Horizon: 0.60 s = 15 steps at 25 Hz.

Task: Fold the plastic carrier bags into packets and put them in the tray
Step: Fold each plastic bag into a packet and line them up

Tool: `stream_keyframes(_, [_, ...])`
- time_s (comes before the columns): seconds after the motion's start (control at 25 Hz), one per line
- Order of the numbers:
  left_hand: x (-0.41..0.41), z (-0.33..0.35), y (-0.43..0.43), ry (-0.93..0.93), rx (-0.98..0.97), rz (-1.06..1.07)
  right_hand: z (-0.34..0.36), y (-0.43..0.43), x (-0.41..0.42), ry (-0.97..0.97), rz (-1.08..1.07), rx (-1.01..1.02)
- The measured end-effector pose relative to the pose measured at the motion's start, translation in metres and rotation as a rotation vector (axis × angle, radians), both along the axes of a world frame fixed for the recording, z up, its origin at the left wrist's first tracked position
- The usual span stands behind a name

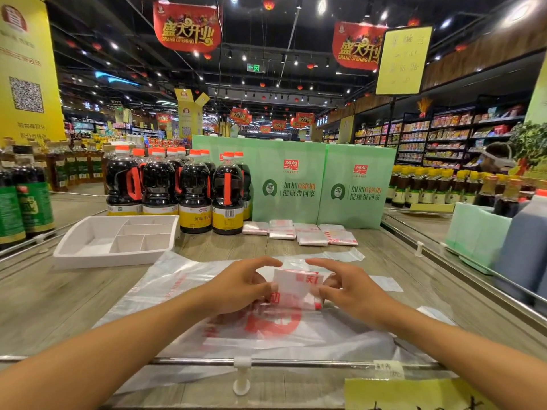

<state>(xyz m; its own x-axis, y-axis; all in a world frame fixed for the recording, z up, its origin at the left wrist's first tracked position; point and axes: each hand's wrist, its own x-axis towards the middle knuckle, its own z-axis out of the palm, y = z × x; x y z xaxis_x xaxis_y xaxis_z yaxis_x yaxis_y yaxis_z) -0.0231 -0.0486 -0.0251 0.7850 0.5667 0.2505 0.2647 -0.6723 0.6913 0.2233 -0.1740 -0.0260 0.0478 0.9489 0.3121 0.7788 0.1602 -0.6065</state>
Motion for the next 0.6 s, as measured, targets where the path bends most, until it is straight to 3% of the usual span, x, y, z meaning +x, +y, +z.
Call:
stream_keyframes(0.2, [0.006,-0.003,-0.001,-0.014,0.007,-0.026,0.006,-0.002,-0.006,0.051,-0.014,-0.051])
stream_keyframes(0.36, [0.009,-0.006,-0.003,0.058,0.153,0.034,0.001,-0.001,-0.003,-0.099,-0.059,-0.019])
stream_keyframes(0.6, [0.011,-0.01,-0.002,0.333,0.378,0.075,-0.005,0.001,0.002,-0.353,-0.002,-0.151])
